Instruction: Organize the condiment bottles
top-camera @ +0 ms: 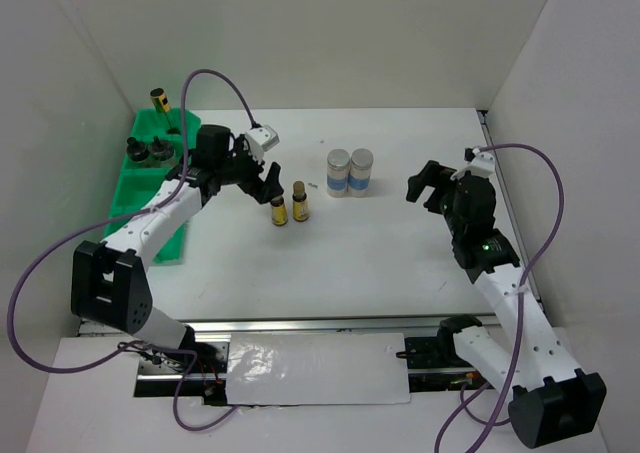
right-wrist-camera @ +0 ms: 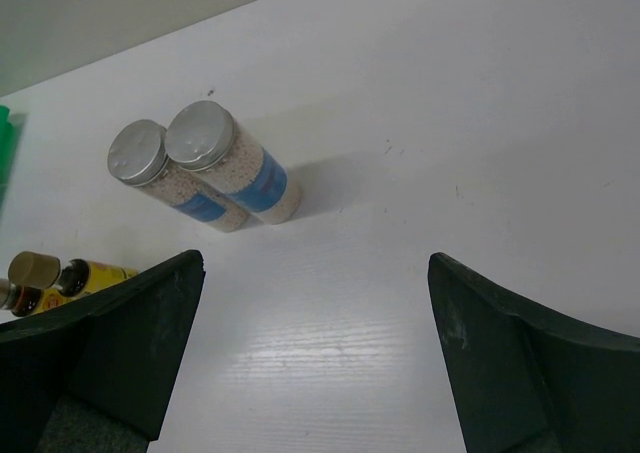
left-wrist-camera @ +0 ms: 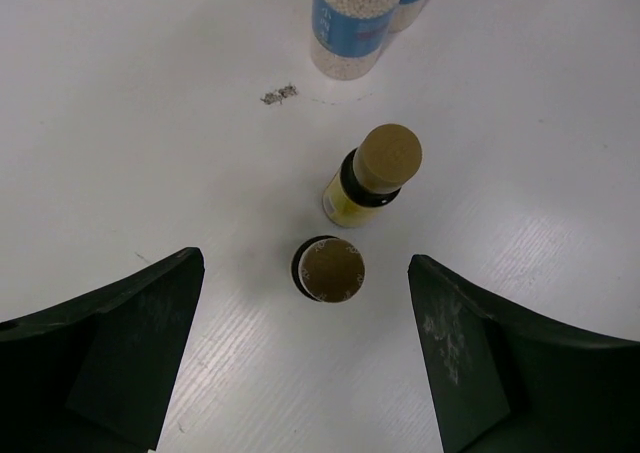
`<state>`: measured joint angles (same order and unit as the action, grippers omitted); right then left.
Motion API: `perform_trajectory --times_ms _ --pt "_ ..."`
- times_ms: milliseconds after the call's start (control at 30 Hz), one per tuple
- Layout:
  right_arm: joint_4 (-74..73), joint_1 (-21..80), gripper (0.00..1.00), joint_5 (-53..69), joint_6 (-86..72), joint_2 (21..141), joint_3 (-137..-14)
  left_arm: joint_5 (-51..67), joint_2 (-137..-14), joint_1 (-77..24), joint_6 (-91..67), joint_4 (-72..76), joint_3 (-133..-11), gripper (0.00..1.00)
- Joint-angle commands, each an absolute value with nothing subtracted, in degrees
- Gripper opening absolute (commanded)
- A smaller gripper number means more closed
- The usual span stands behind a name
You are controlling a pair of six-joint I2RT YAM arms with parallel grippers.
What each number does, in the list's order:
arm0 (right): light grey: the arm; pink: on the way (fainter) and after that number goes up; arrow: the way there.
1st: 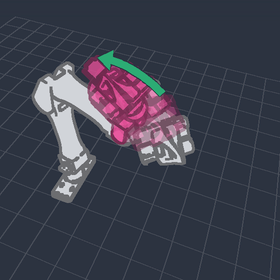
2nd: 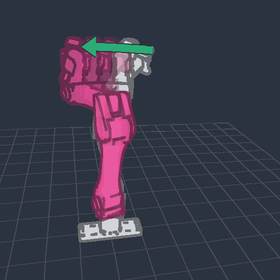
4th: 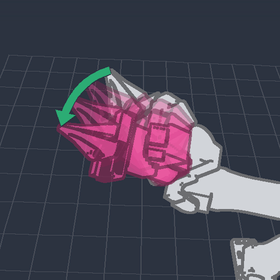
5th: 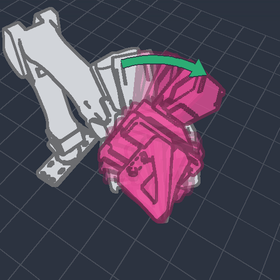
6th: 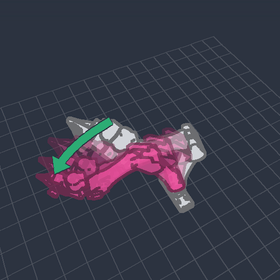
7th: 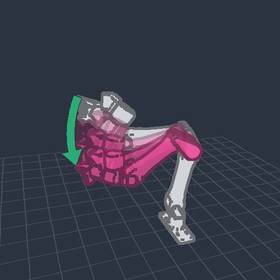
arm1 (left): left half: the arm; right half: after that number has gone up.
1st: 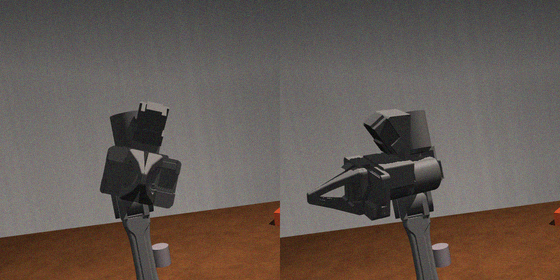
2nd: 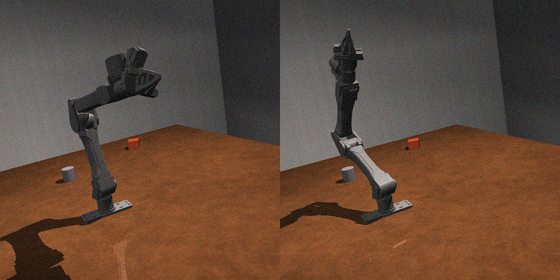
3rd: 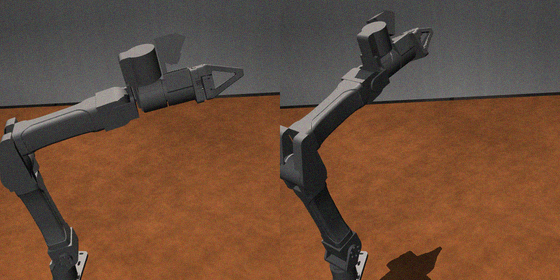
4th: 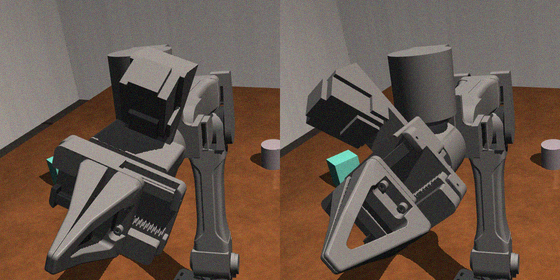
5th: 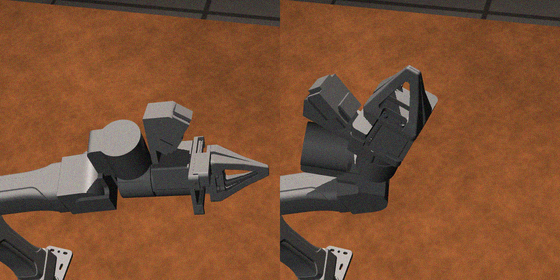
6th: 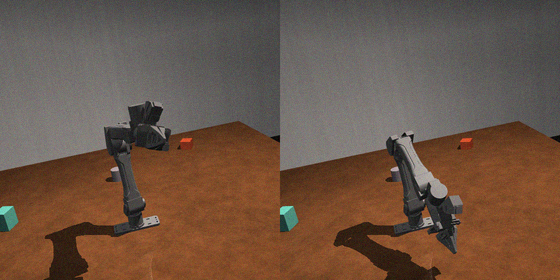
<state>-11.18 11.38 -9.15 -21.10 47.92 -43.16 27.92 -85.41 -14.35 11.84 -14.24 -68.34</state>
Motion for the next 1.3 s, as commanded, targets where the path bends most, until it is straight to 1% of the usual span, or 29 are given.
perform_trajectory --times_ms 0,100,200,367,467,500,533,667,767,933,967,1000,1067,1100,1267 --pt "-11.86 11.78 1.00 -9.58 -20.48 46.32 -44.03 27.25 -87.53 -15.21 13.45 -11.51 -67.41 0.96" --pt "-11.87 11.78 1.00 -10.11 -19.96 45.79 -44.03 24.09 -89.20 -16.34 13.97 -10.81 -66.88 0.95" --pt "-12.39 11.78 1.00 -10.63 -19.95 45.18 -43.51 24.08 -91.31 -16.96 13.97 -10.81 -66.88 0.94" --pt "-12.92 11.78 1.00 -11.78 -19.95 45.18 -43.51 22.85 -94.39 -17.49 13.97 -10.81 -68.02 0.84" --pt "-12.92 11.78 1.00 -12.30 -19.95 44.65 -42.98 22.85 -94.92 -17.49 13.97 -11.34 -68.64 0.67" --pt "-12.92 11.78 1.00 -12.30 -19.95 44.65 -42.98 22.24 -94.92 -17.49 13.97 -10.64 -68.64 0.60" --pt "-12.92 11.78 1.00 -12.30 -19.95 44.65 -42.98 22.24 -94.92 -17.49 13.45 -10.63 -68.12 0.48" --pt "-12.92 11.78 1.00 -12.30 -20.48 44.65 -42.45 20.40 -92.38 -17.49 13.45 -9.41 -67.50 0.33" --pt "-12.40 11.78 1.00 -12.30 -20.48 45.88 -42.45 15.76 -89.92 -14.86 8.63 -9.40 -67.49 0.30" --pt "-11.07 11.78 1.00 -11.78 -20.48 47.72 -41.84 10.73 -85.26 -6.69 1.07 -13.36 -69.61 0.30" --pt "-10.38 11.78 1.00 -11.78 -20.48 48.59 -41.31 8.63 -84.21 -6.07 -0.08 -13.97 -71.00 0.31" --pt "-9.59 11.78 1.00 -11.17 -20.48 49.13 -41.31 3.91 -83.50 -4.32 -2.44 -16.41 -72.23 0.31" --pt "-8.88 11.78 1.00 -10.64 -21.01 50.62 -41.31 0.63 -83.50 -1.68 -4.47 -19.76 -76.79 0.31" --pt "-7.92 11.78 1.00 -9.76 -21.01 51.15 -41.31 -0.17 -84.11 1.29 -5.09 -20.99 -77.77 0.31" --pt "-7.12 11.78 1.00 -8.44 -21.01 54.48 -41.31 -1.41 -82.88 8.78 -10.63 -20.48 -77.78 0.31"
